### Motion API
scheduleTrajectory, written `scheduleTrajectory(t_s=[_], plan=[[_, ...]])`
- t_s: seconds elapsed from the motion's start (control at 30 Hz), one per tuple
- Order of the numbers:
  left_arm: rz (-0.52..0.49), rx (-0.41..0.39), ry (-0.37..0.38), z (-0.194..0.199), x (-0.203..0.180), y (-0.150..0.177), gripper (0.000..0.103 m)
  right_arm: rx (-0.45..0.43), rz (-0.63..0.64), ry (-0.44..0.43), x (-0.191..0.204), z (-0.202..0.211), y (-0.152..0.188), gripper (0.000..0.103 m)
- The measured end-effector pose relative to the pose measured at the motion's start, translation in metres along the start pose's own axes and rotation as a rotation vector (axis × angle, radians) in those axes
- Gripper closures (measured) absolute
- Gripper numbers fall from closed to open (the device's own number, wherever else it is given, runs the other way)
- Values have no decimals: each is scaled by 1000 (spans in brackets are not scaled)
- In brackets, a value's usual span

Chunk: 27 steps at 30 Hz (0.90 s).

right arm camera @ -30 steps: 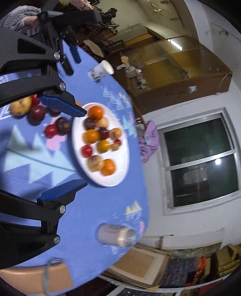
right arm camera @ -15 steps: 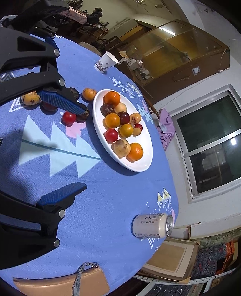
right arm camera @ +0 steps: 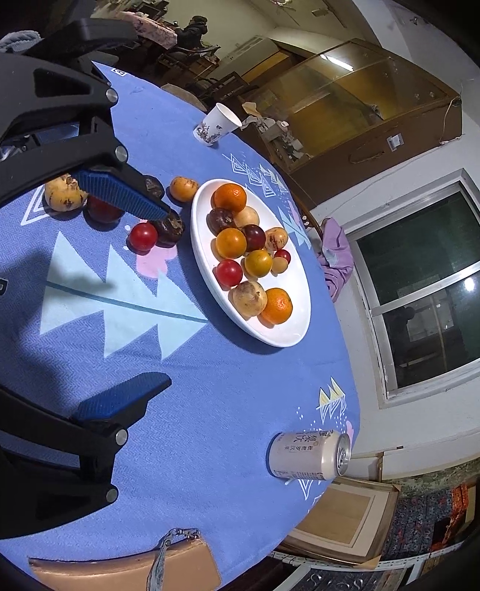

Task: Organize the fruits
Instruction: 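Move both open grippers back toward the remaining fruit pile, then grasp a dark brown fruit with the left gripper while the right grasps a speckled pear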

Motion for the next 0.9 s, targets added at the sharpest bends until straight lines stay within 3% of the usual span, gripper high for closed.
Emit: scheduleTrajectory(t_s=[0.03,0.1,0.23,0.33,0.5,0.77,0.83,0.9], plan=[[21,6,-11,-2,6,-1,6,1,2,1,0,0,0,17],[63,-4,-116,-5,29,-4,6,2,1,-1,0,0,0,17],[185,-2,-203,-7,74,-6,6,-3,-3,-6,-1,2,-1,17],[240,8,-173,-8,84,-5,6,-4,6,-12,2,2,0,17],[153,-26,-184,-5,66,-8,6,11,66,-32,16,0,3,17],[161,-3,-139,-18,64,-17,7,52,147,-55,39,-7,16,17],[168,13,-117,-23,64,-16,15,61,173,-58,45,-8,20,17],[164,21,-85,-24,60,-15,35,70,199,-67,52,-9,24,17]])
Point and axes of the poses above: each gripper's, at about its wrist camera, not at the fingertips, and z roughly against the way its jaws point, x to its left, y to its underside, the point moved 9 cm from there along -z, roughly the way its jaws point, and after that the axes turned 14 degrees about -y, right-handed, at the moved point
